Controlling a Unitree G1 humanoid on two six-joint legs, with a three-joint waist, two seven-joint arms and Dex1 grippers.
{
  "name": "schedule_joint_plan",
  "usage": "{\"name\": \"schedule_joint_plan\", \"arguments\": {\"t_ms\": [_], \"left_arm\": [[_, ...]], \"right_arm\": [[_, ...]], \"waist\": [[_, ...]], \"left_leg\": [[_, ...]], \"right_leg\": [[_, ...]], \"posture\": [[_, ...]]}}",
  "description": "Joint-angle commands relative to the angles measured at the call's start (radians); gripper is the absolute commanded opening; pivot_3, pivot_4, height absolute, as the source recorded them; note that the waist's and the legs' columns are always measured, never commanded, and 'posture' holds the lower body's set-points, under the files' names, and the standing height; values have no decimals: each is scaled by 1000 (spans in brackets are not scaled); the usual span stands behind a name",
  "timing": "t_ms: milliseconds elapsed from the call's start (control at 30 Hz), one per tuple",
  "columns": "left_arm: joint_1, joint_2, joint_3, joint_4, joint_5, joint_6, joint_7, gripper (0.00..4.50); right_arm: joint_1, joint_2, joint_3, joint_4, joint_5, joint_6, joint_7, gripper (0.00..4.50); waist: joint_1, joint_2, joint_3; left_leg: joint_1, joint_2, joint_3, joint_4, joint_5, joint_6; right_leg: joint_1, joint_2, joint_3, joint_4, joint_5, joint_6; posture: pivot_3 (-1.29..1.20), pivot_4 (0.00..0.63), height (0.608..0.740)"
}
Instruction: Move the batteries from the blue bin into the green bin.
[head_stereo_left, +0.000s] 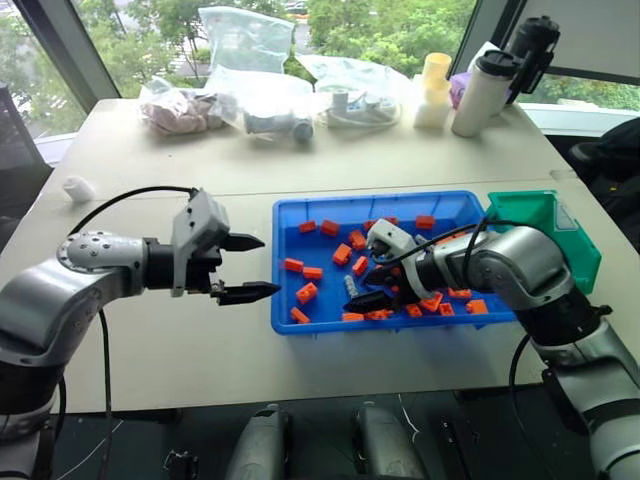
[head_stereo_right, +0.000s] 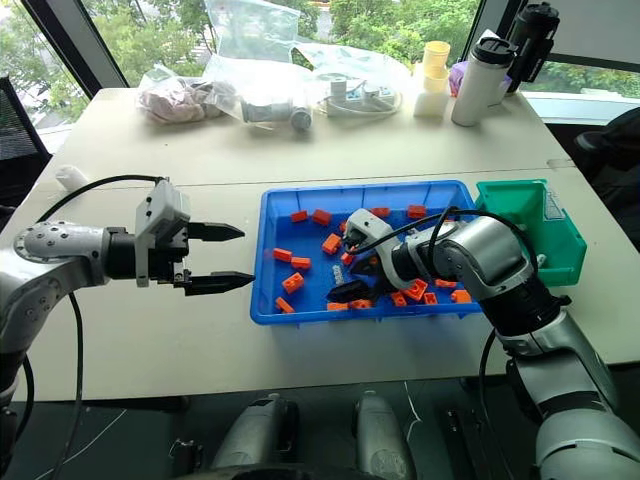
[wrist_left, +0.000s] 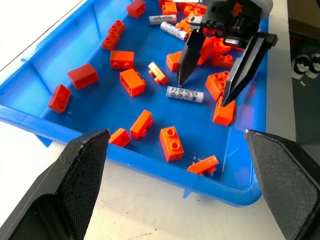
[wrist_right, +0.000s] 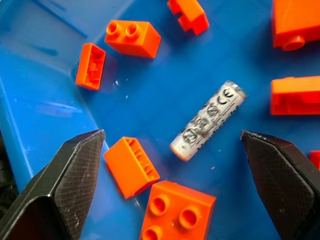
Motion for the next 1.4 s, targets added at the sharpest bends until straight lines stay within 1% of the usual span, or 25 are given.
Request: {"name": "schedule_joint_plan", "arguments": {"t_ms": [33,100,167,200,233,300,367,400,433,567,700,800,867,933,967,1000,1067,1133,1233,1300,1400], "left_arm": [[-2,-8,22,-31,2,-16,12,4500],[-7,-17,16,-29,4,-18,17,4500],[-13,-24,11,-26,7,-20,19,4500],[-15,-27,9,-24,10,-21,20,4500],[-18,-31,6,-21,12,-23,19,4500],[-23,-37,0,-16,18,-27,18,4500],[-26,-42,-4,-13,24,-29,17,4500],[-25,-44,-3,-14,26,-29,17,4500],[-24,-47,-5,-15,28,-30,17,4500],[-24,-56,-11,-14,38,-38,19,4500],[-27,-59,-7,-14,43,-35,15,4500],[-26,-53,4,-12,41,-32,11,4500],[-36,-71,25,-8,15,-26,18,4500],[-55,-97,35,4,-1,-25,30,4500],[-64,-105,36,11,-4,-26,33,4500],[-86,-128,13,29,16,-46,38,4500],[-138,-184,-51,85,76,-102,45,4500],[-182,-227,-109,140,127,-152,24,4500],[-249,-288,-169,221,174,-216,-15,4500],[-292,-332,-201,270,200,-255,-37,4500],[-322,-374,-229,320,238,-304,-59,4500]], "right_arm": [[-20,24,4,28,-33,-15,6,4474],[-21,48,18,41,-52,-22,4,4474],[-16,54,47,38,-81,-37,6,3960],[-15,49,70,31,-102,-52,9,3583],[-11,37,110,15,-135,-78,12,3100],[-7,28,147,-13,-163,-99,22,2134],[-6,31,146,-29,-165,-97,34,1119],[-5,34,142,-33,-166,-93,37,504],[-4,34,143,-35,-172,-95,39,93],[3,29,160,-38,-210,-126,43,93],[4,19,132,-38,-234,-165,56,93],[-39,14,3,-29,-201,-160,63,93],[-106,11,-230,-1,-121,-98,40,93],[-138,6,-393,21,-76,-55,5,93],[-140,6,-434,22,-69,-51,-11,93],[-130,-8,-511,30,-66,-53,-36,93],[-77,-62,-626,50,-107,-125,-84,93],[-12,-118,-690,65,-157,-190,-129,93],[88,-184,-741,74,-208,-265,-166,93],[168,-224,-748,86,-245,-285,-186,93],[225,-240,-740,110,-271,-299,-211,93]], "waist": [[0,0,0],[0,0,0],[0,0,0],[-1,0,0],[-1,0,0],[0,-1,-1],[0,-2,-1],[0,-2,-1],[0,-2,-1],[0,-2,-1],[0,-2,-2],[1,-2,-1],[2,-2,-1],[6,-1,-1],[9,-2,-1],[9,-3,-1],[21,-6,-3],[28,-6,-4],[26,-5,-3],[25,-5,-3],[11,-5,-3]], "left_leg": [[0,0,0,0,0,0],[0,0,0,0,0,0],[0,0,0,0,0,0],[0,0,0,0,0,0],[0,0,0,0,0,0],[0,0,0,0,0,0],[0,0,0,0,0,0],[0,0,0,0,0,0],[0,0,0,0,0,0],[0,0,0,0,0,0],[0,0,0,0,0,0],[0,0,0,0,0,0],[0,0,0,0,0,0],[0,-1,0,0,0,0],[-1,-1,0,0,0,0],[-1,-1,-1,0,0,0],[0,-1,-3,-1,0,0],[0,-1,-3,-1,0,0],[0,-2,1,-1,0,0],[-1,-2,2,-1,0,0],[0,-1,2,-1,0,0]], "right_leg": [[0,0,0,0,0,0],[0,0,0,0,0,0],[0,0,0,0,0,0],[0,0,0,0,0,0],[0,0,0,0,0,0],[0,0,0,0,0,0],[0,0,0,0,0,0],[0,0,0,0,0,0],[0,0,0,0,0,0],[0,0,0,0,0,0],[0,0,0,1,0,0],[0,0,0,1,0,0],[0,-1,0,1,0,0],[-1,-1,0,1,0,0],[-1,-2,0,1,0,0],[-1,-2,-1,1,0,0],[1,-2,-2,0,0,0],[3,-2,-3,-4,0,0],[3,-3,-1,-4,0,0],[2,-2,0,-4,0,0],[2,-1,0,-3,0,0]], "posture": [[0,150,740],[0,150,740],[0,150,740],[0,150,740],[0,150,740],[0,150,740],[0,150,740],[0,150,740],[0,150,740],[0,150,740],[0,150,740],[0,150,740],[0,150,740],[0,150,740],[0,150,740],[0,150,740],[0,150,740],[0,150,740],[0,150,740],[0,150,740],[0,150,740]]}}
